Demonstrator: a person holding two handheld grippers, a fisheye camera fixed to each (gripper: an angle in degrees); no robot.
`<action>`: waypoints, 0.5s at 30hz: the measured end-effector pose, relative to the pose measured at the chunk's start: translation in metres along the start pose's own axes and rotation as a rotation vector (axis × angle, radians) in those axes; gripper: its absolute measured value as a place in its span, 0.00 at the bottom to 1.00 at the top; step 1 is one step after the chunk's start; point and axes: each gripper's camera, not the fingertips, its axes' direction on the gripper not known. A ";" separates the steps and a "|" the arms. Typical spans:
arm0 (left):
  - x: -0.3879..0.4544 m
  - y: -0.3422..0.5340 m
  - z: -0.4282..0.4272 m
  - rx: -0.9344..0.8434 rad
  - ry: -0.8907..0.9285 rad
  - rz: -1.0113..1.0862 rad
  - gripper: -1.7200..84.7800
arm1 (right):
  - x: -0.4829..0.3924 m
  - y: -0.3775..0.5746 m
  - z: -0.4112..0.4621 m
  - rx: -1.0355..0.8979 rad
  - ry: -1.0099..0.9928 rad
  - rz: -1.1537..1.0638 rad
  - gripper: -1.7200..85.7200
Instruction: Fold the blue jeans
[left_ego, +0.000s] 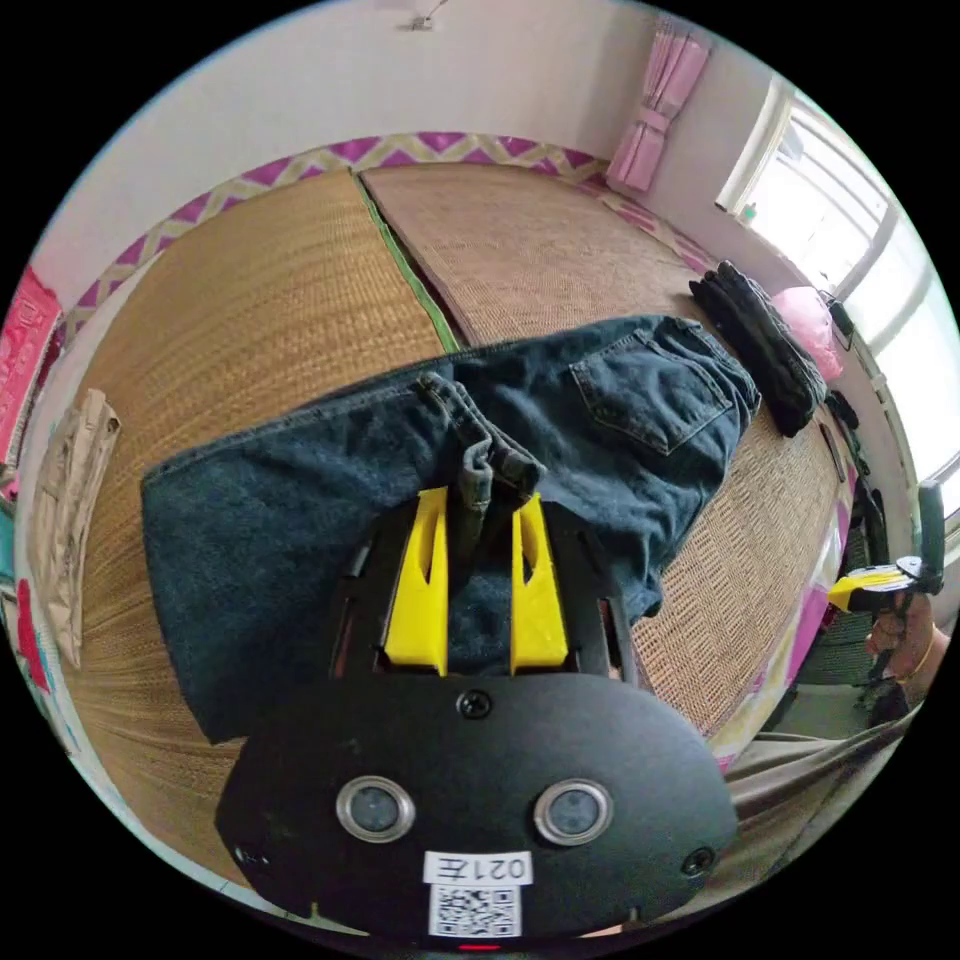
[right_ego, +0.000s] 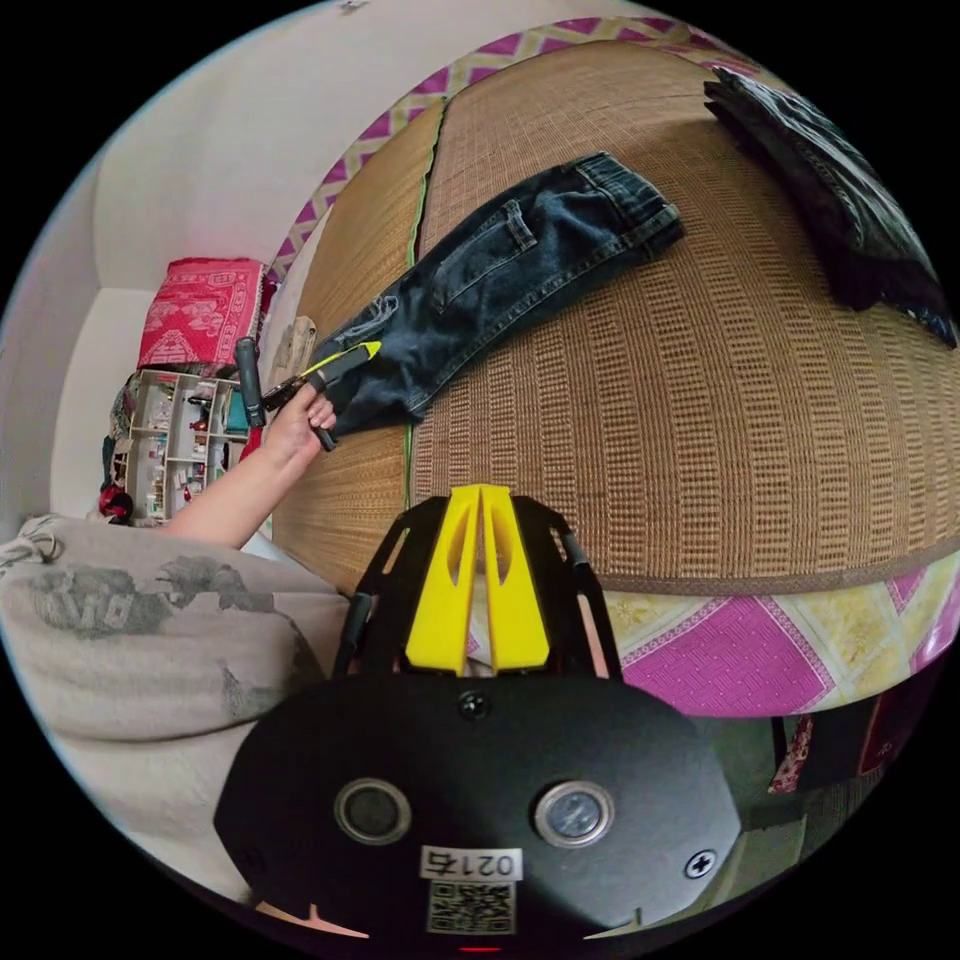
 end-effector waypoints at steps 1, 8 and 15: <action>-0.005 -0.001 0.000 0.044 0.019 -0.031 0.16 | 0.000 0.001 0.001 -0.002 -0.004 -0.002 0.01; -0.028 -0.010 -0.007 0.066 0.368 0.047 0.25 | 0.013 -0.024 -0.006 0.177 -0.172 0.050 0.05; -0.068 0.008 -0.051 0.111 0.537 0.032 0.20 | 0.094 -0.054 0.036 0.437 -0.549 0.513 0.18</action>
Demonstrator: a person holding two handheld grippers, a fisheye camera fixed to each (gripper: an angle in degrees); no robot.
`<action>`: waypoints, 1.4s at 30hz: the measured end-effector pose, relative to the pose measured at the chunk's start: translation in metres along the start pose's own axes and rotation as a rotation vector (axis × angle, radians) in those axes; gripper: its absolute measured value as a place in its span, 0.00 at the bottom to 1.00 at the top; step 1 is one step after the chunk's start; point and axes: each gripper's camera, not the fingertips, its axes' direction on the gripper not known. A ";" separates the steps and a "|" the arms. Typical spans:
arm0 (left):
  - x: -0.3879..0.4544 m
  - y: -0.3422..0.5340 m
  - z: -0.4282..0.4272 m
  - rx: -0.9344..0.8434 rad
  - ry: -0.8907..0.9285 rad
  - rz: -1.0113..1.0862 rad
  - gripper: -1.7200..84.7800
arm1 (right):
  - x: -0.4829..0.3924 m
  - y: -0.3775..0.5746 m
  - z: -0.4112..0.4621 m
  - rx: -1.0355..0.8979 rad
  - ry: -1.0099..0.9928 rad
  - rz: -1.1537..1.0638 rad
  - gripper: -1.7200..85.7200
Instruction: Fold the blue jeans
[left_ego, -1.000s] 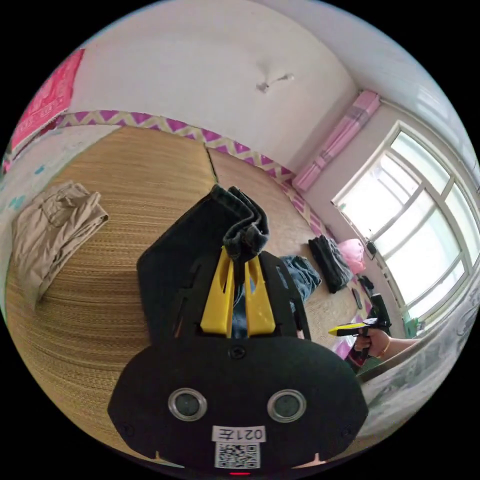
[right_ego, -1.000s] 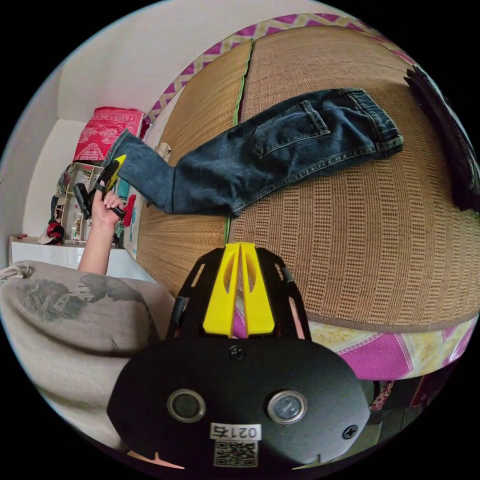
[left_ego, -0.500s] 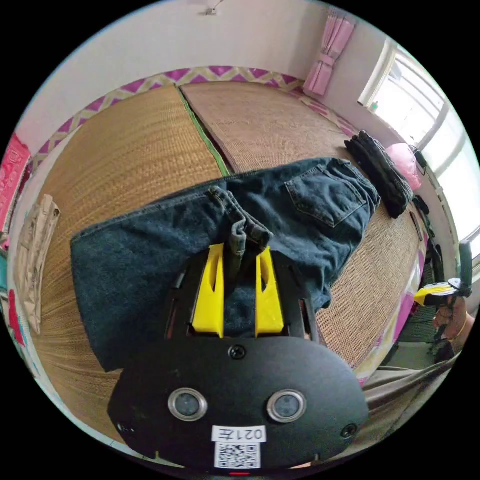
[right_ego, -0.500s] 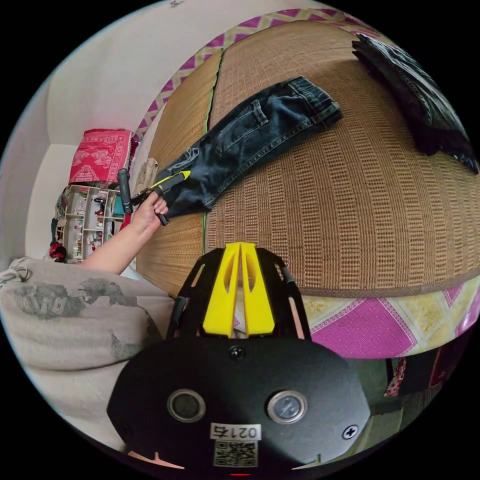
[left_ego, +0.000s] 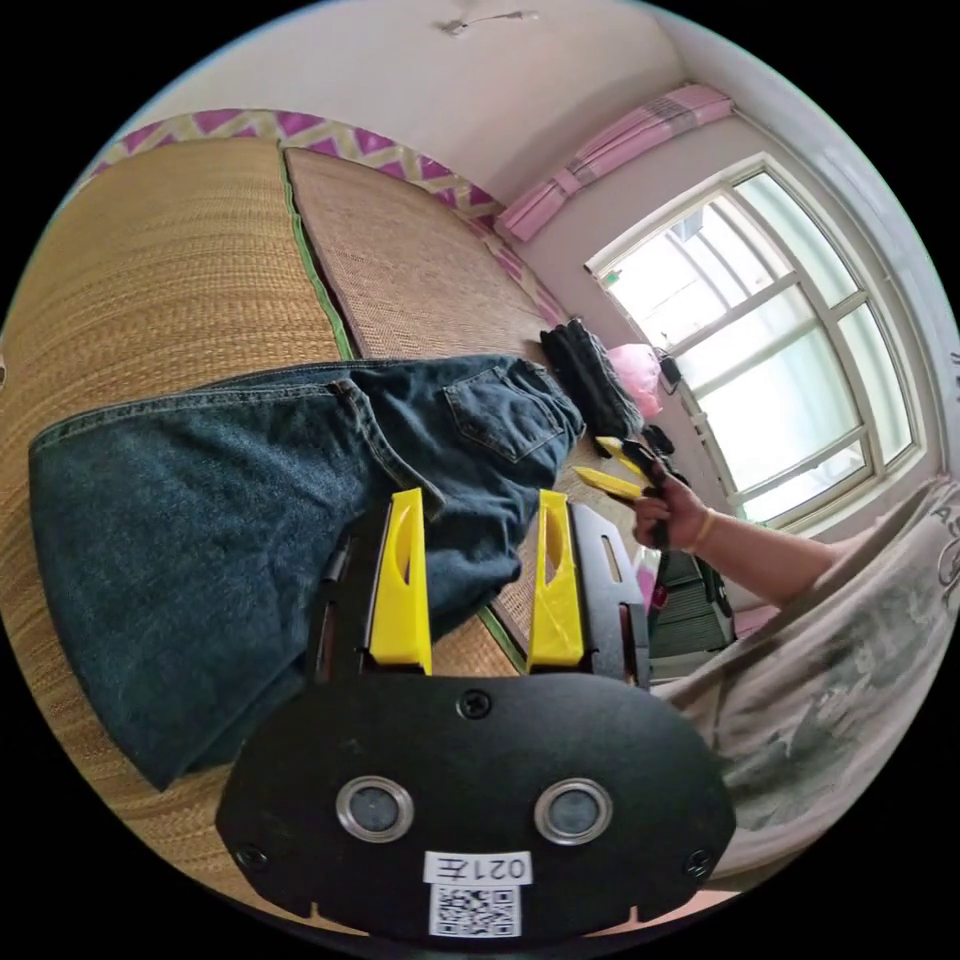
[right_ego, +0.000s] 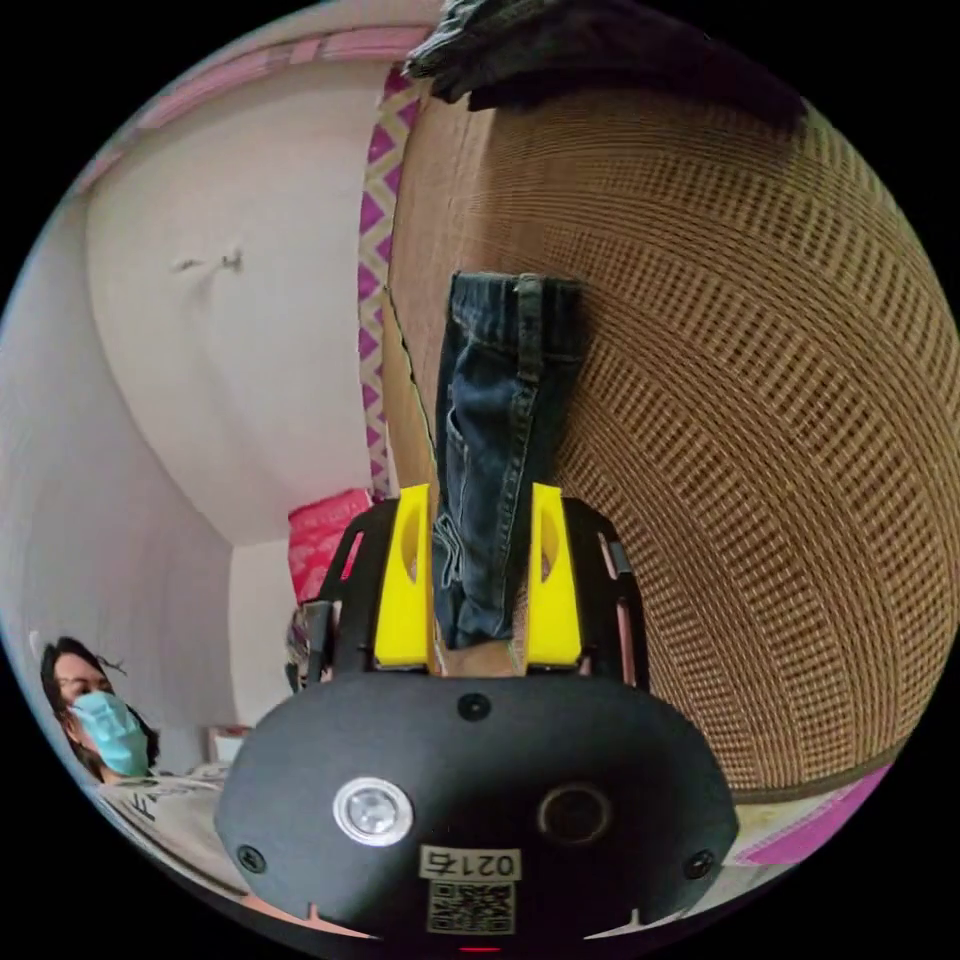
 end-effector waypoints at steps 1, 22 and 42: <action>0.005 0.005 -0.014 0.005 -0.002 0.013 0.20 | 0.003 -0.001 0.002 0.023 0.001 0.018 0.19; -0.074 0.146 -0.188 0.110 -0.031 -0.166 0.16 | -0.178 0.047 0.082 0.253 0.134 -0.169 0.09; -0.162 0.232 -0.230 0.148 -0.034 -0.213 0.15 | -0.456 0.458 0.614 -0.532 1.088 -1.709 0.10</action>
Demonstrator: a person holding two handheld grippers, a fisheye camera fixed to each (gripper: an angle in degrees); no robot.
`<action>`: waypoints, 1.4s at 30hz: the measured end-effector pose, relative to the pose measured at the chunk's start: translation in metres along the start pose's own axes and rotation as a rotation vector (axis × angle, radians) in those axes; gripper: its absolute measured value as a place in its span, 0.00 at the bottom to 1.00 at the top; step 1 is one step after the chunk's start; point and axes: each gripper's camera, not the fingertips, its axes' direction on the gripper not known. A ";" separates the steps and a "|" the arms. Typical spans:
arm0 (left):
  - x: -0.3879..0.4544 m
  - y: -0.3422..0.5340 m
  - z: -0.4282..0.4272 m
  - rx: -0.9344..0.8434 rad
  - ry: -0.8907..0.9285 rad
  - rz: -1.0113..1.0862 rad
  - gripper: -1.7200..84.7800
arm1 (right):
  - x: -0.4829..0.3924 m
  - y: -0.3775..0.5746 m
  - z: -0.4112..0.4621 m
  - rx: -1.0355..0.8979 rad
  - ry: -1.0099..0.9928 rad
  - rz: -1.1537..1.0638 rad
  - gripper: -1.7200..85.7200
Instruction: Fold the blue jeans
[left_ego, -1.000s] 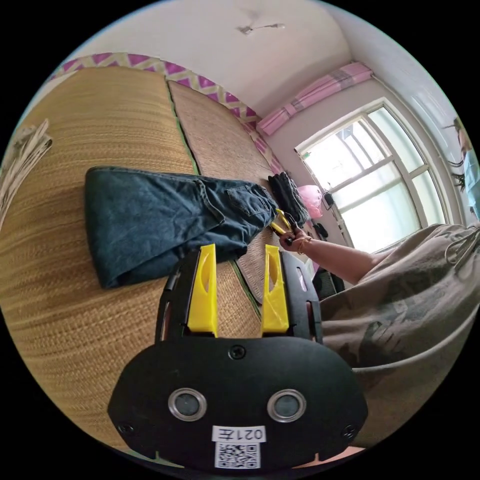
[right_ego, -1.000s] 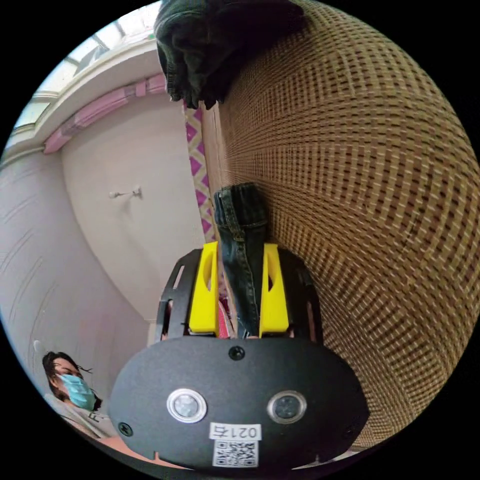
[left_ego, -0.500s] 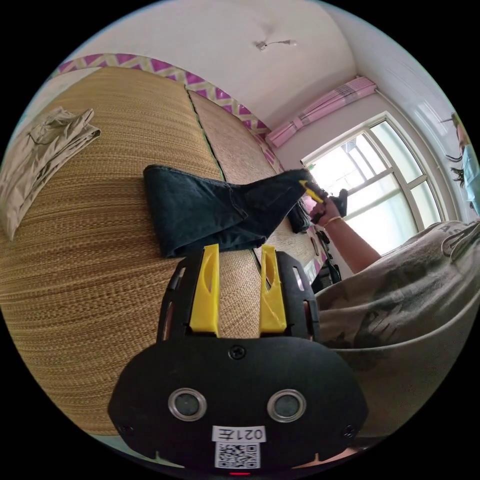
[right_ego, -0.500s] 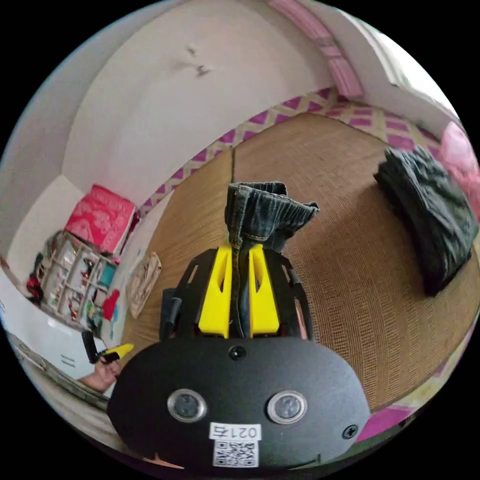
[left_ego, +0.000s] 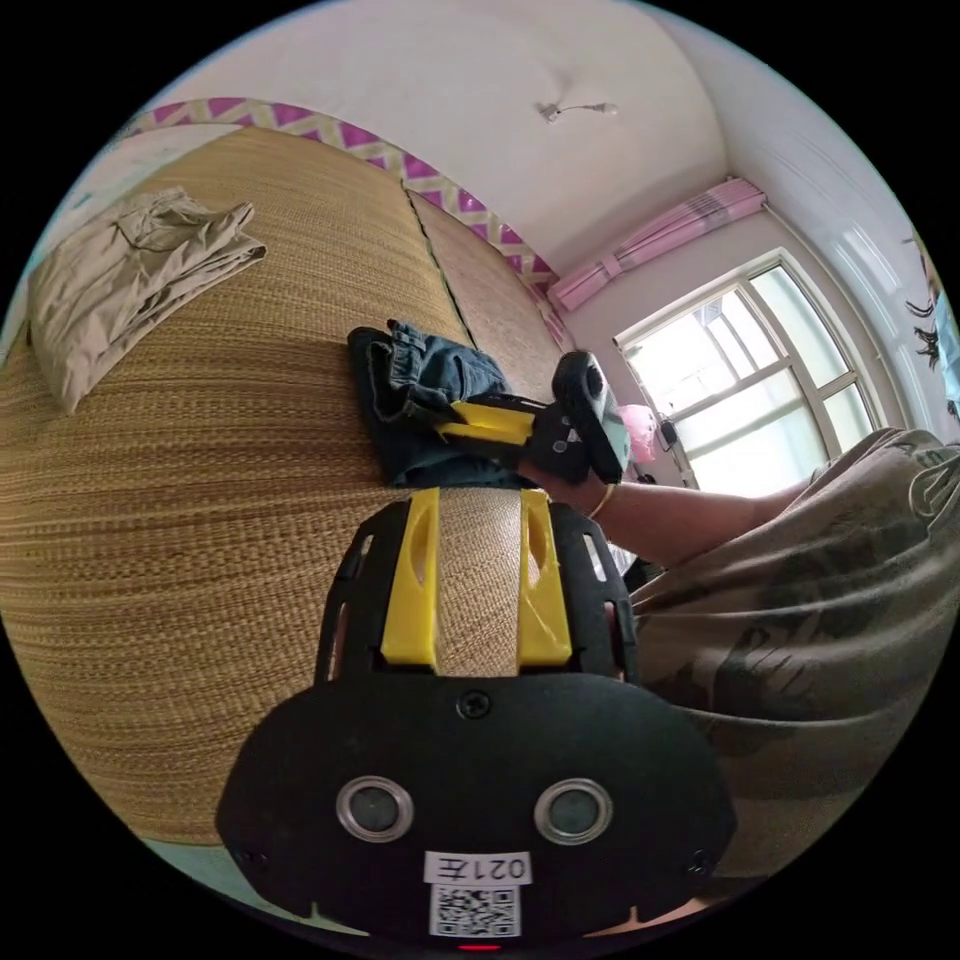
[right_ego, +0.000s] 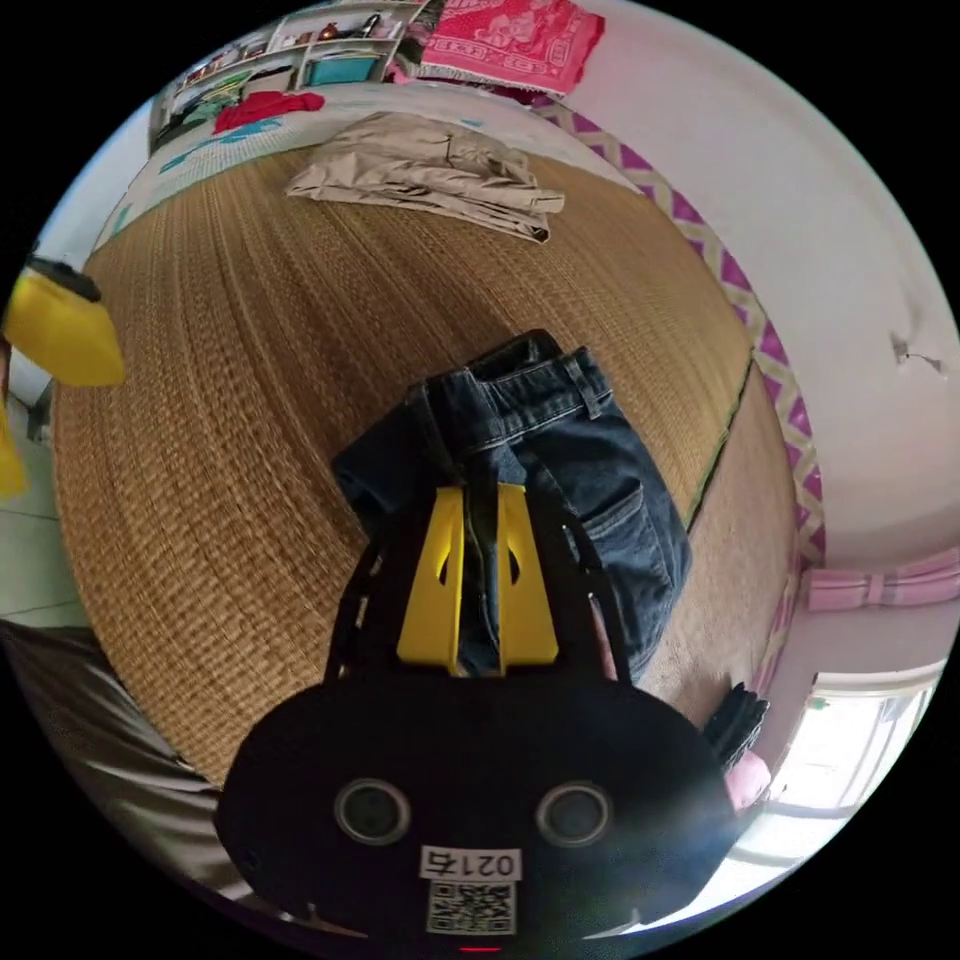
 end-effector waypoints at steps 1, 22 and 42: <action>-0.006 0.002 0.001 -0.003 -0.001 -0.001 0.15 | 0.005 -0.002 -0.002 -0.002 -0.035 0.007 0.11; -0.131 -0.100 0.107 0.011 -0.012 -0.202 0.19 | 0.294 0.140 0.016 0.224 -0.411 0.614 0.05; -0.240 -0.094 0.186 -0.206 0.306 -0.486 0.08 | 0.483 0.350 0.221 0.077 -1.188 0.996 0.04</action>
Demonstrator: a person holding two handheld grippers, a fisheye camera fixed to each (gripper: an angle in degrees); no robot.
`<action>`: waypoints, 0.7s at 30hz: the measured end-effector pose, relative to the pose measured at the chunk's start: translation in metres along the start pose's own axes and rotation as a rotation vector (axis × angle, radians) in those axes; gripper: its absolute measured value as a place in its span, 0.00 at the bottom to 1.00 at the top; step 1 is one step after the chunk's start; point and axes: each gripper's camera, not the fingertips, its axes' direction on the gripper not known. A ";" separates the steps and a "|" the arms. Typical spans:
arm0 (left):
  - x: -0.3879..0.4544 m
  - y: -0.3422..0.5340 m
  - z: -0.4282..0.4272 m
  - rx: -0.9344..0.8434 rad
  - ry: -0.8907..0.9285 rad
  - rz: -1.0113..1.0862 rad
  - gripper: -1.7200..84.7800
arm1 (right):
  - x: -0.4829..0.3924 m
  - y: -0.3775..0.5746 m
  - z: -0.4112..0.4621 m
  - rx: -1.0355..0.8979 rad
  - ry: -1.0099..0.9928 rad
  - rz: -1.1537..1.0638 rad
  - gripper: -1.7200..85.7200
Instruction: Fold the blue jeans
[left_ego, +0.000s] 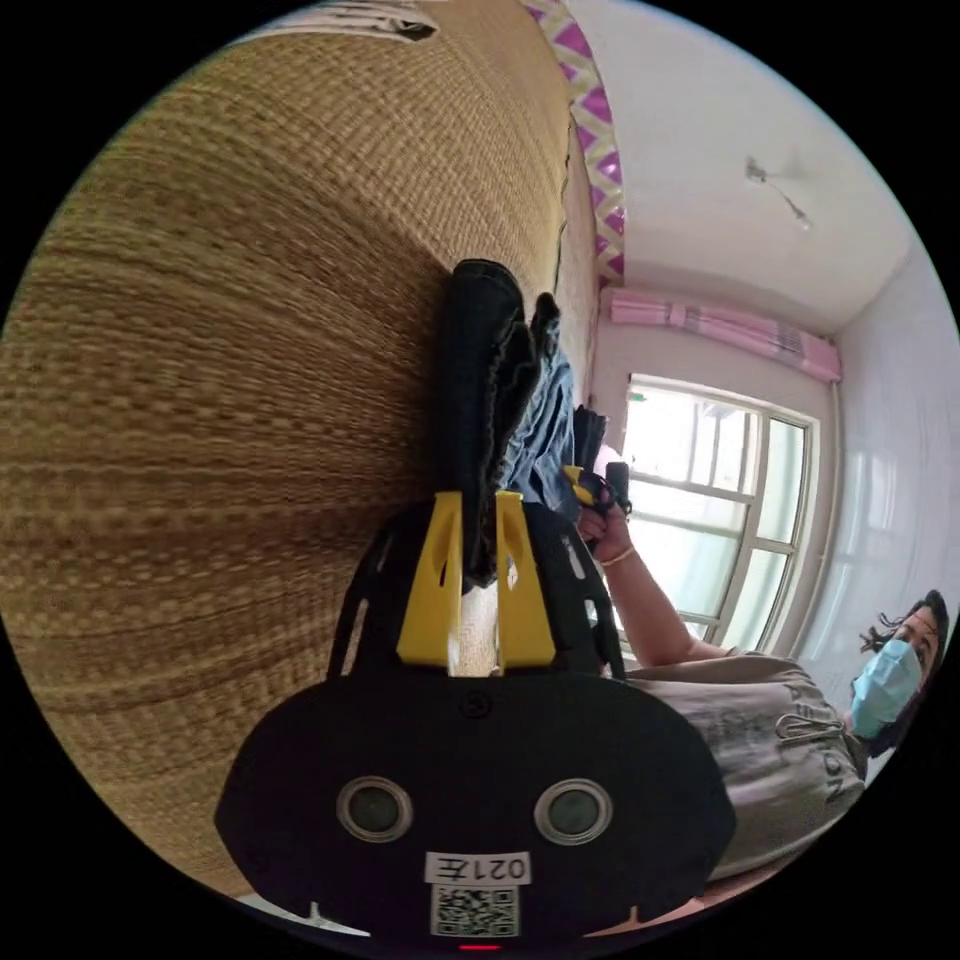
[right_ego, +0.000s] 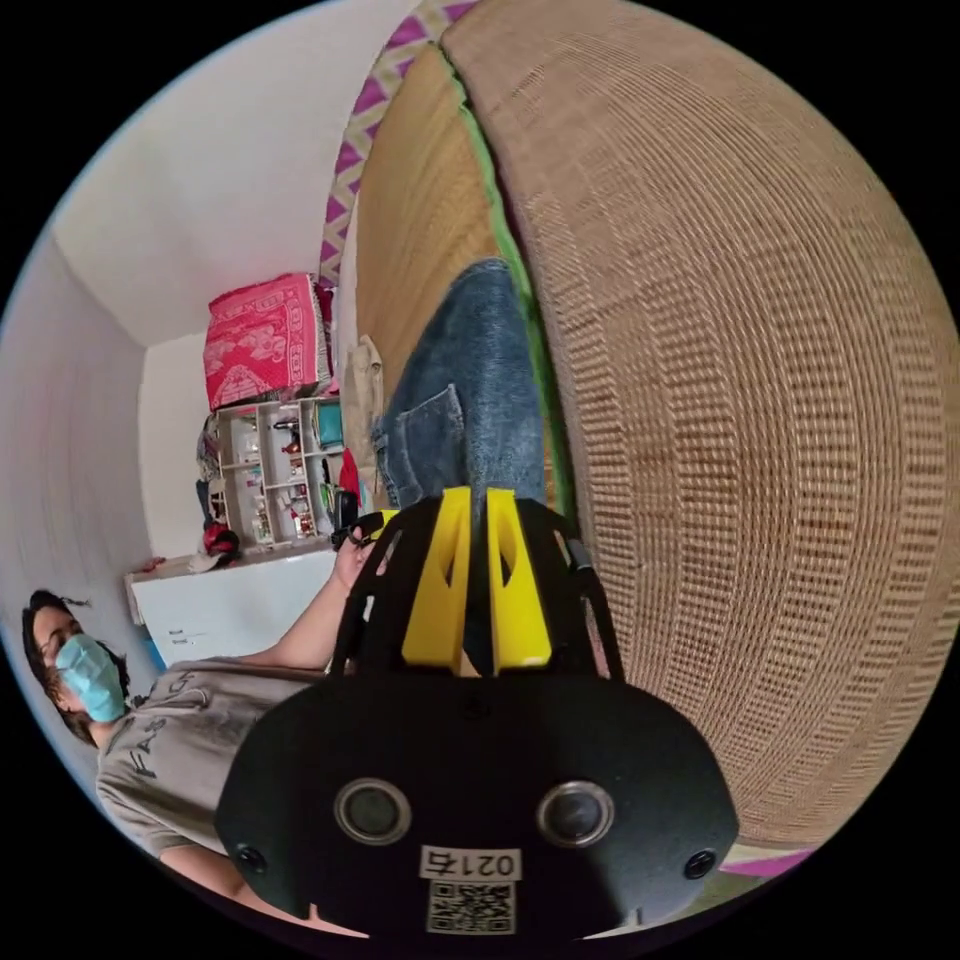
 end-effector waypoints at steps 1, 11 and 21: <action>0.008 0.006 -0.007 0.013 0.001 0.019 0.07 | -0.010 -0.001 -0.005 -0.005 0.009 -0.027 0.04; 0.072 0.078 -0.218 0.365 0.016 0.169 0.07 | -0.218 -0.086 0.038 -0.163 0.024 -0.466 0.03; -0.036 0.071 -0.368 0.765 -0.012 -0.065 0.14 | -0.347 -0.181 0.187 -0.120 0.173 -0.587 0.08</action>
